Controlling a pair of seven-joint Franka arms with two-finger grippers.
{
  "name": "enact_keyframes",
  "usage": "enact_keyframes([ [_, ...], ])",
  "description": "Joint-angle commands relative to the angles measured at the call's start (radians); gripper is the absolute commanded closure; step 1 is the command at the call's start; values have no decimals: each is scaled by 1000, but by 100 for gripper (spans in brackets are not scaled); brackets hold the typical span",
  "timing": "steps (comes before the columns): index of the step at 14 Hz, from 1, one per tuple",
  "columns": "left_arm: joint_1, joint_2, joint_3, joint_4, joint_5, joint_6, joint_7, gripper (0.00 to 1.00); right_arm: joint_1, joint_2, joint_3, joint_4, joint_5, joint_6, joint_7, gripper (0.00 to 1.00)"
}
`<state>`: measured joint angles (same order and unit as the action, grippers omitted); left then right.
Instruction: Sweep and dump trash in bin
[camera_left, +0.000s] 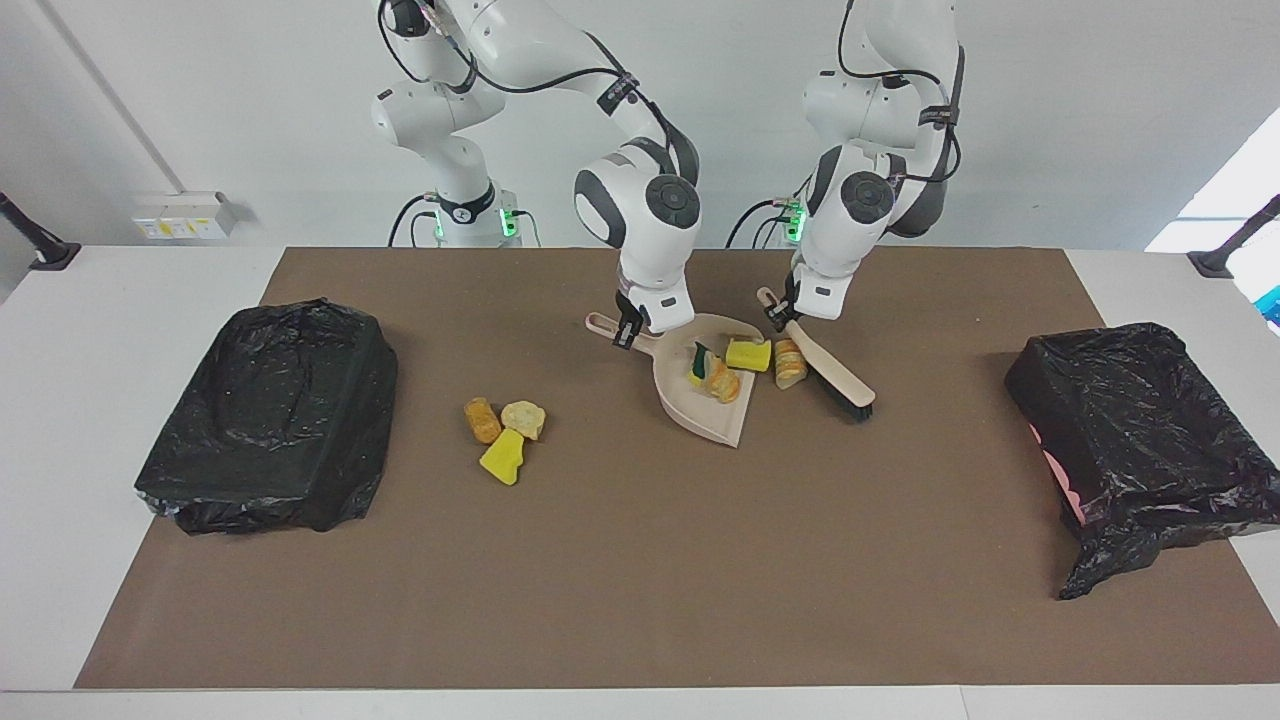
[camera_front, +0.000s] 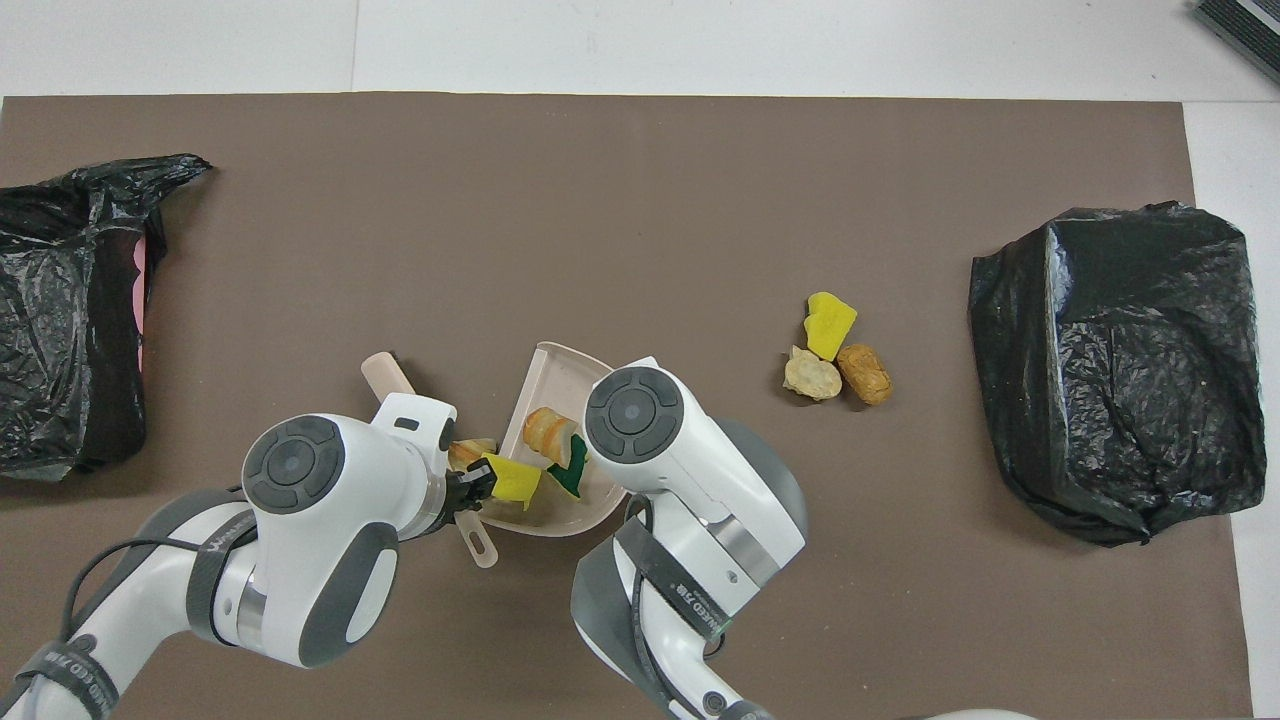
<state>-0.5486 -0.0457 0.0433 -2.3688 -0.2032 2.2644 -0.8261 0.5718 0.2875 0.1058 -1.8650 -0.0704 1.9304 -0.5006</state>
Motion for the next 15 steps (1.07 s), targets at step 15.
enact_keyframes([
  [15,95,-46,18,137,48,-581,246,100,-20,-2,2,-6,-19,9,-133,100],
])
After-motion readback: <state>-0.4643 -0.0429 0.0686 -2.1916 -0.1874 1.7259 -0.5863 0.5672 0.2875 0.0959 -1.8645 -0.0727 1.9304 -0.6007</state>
